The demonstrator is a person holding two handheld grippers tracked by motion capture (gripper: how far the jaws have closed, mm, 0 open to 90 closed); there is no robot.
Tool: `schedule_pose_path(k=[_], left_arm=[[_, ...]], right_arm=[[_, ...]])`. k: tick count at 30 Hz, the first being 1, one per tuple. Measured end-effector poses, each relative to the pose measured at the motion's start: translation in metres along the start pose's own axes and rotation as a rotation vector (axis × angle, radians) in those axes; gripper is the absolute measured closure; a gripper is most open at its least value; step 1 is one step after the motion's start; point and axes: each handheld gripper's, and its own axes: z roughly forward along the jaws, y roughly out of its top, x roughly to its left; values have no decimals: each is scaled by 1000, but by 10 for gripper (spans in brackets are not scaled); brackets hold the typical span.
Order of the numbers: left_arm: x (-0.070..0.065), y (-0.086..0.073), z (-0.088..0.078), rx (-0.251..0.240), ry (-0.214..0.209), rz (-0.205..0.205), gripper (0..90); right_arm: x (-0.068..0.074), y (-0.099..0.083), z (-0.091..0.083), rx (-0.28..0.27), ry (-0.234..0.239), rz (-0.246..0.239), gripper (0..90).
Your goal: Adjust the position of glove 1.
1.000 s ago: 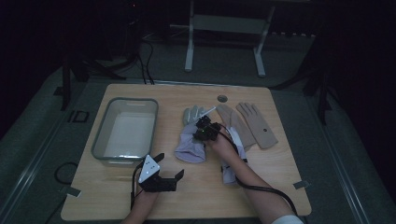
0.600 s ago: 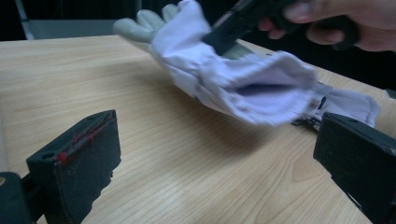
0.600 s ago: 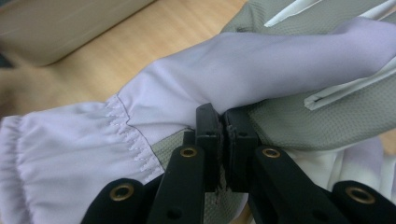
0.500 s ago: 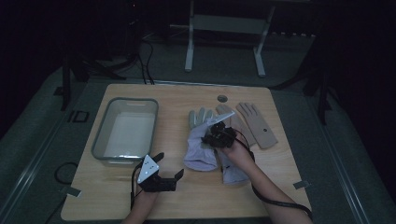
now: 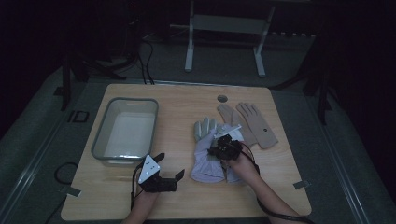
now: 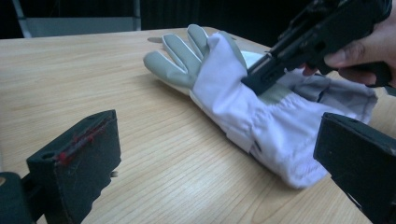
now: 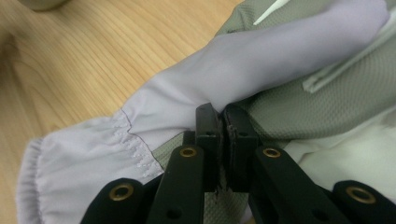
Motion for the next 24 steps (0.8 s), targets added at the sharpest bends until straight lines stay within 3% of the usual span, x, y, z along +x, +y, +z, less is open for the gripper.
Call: schedule_pose_path(k=[8, 13, 16, 18, 22, 24], left_arm=[[-2, 0, 2, 7, -4, 7, 9], [-2, 0, 3, 12, -5, 9, 9], [-1, 0, 2, 10, -13, 5, 9], [0, 0, 2, 0, -19, 0, 9], [-1, 0, 2, 6, -14, 6, 9], [-1, 0, 2, 7, -14, 6, 9]], right_arm=[[-3, -5, 11, -9, 12, 34, 840], [-3, -4, 8, -28, 24, 45, 764], [-3, -1, -5, -58, 34, 31, 665], [-7, 1, -20, -80, 3, 12, 621], [-25, 3, -49, -123, -33, 6, 590], [-30, 2, -54, -126, -50, 3, 590]])
